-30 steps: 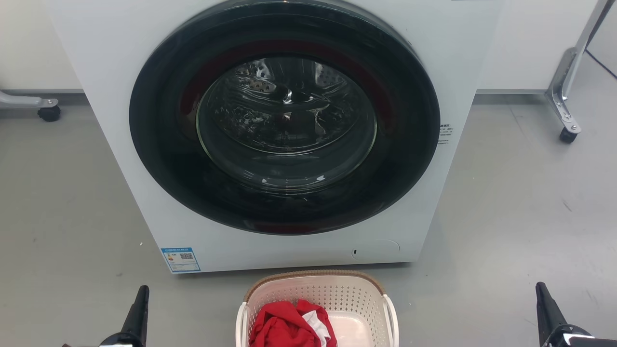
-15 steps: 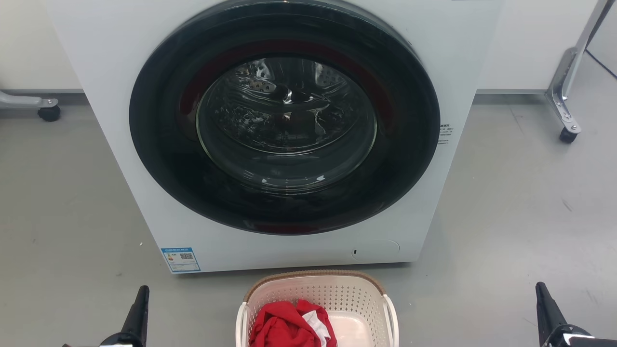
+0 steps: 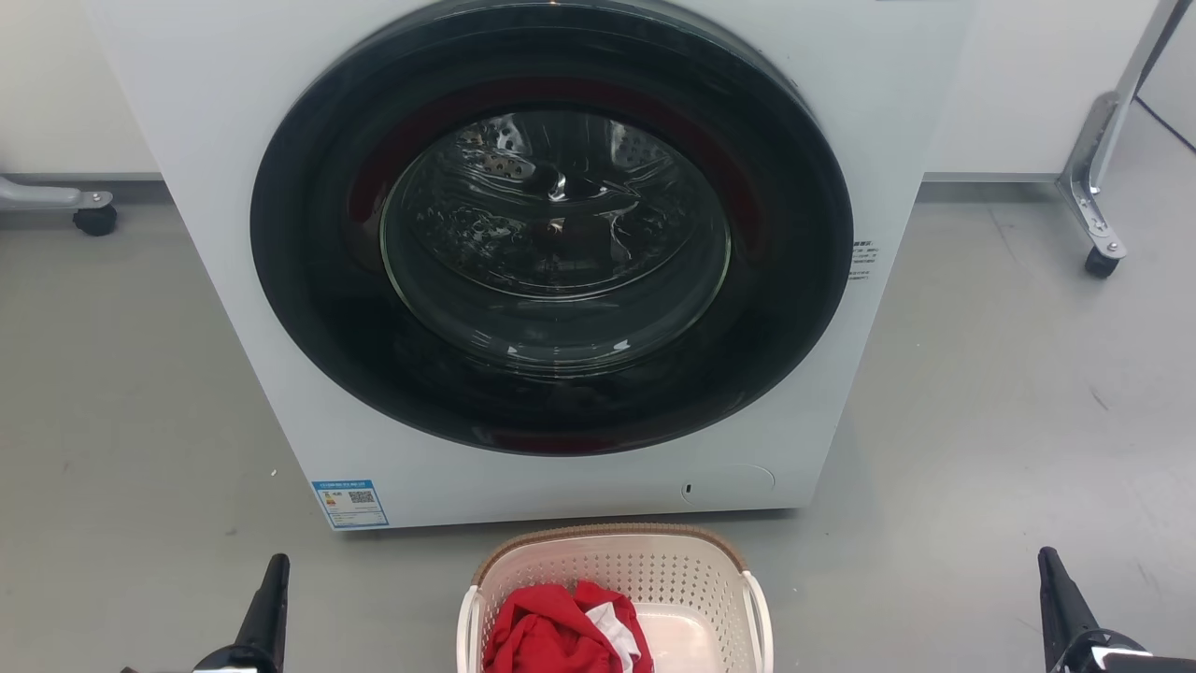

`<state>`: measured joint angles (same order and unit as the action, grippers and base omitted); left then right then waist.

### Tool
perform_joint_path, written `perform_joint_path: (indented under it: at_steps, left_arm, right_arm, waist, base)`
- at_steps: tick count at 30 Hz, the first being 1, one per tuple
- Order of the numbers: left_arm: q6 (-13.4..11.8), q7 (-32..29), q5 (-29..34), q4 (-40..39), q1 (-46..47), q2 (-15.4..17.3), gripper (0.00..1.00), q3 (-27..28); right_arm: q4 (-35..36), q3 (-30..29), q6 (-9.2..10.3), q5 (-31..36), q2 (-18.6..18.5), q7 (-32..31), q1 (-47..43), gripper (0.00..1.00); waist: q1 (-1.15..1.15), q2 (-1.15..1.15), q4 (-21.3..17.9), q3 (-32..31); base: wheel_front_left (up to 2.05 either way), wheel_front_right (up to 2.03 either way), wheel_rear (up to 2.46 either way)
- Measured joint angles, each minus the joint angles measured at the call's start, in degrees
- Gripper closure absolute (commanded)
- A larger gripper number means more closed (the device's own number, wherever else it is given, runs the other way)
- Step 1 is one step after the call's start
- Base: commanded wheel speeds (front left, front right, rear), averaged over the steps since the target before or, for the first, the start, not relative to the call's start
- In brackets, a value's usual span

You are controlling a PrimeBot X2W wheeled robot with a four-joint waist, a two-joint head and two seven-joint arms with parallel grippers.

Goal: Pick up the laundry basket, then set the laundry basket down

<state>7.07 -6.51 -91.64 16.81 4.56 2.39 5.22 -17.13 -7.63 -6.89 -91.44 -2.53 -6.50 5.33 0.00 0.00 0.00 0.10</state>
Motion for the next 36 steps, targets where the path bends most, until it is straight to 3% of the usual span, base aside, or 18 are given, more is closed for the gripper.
perform_joint_path:
  at_steps: [36]
  left_arm:
    - [0.0,0.0,-0.1,0.0,0.0,0.0,1.0,0.0]
  right_arm:
    - [0.0,0.0,0.0,0.0,0.0,0.0,0.0,1.0]
  waist:
    - [0.0,0.0,0.0,0.0]
  base:
    - [0.0,0.0,0.0]
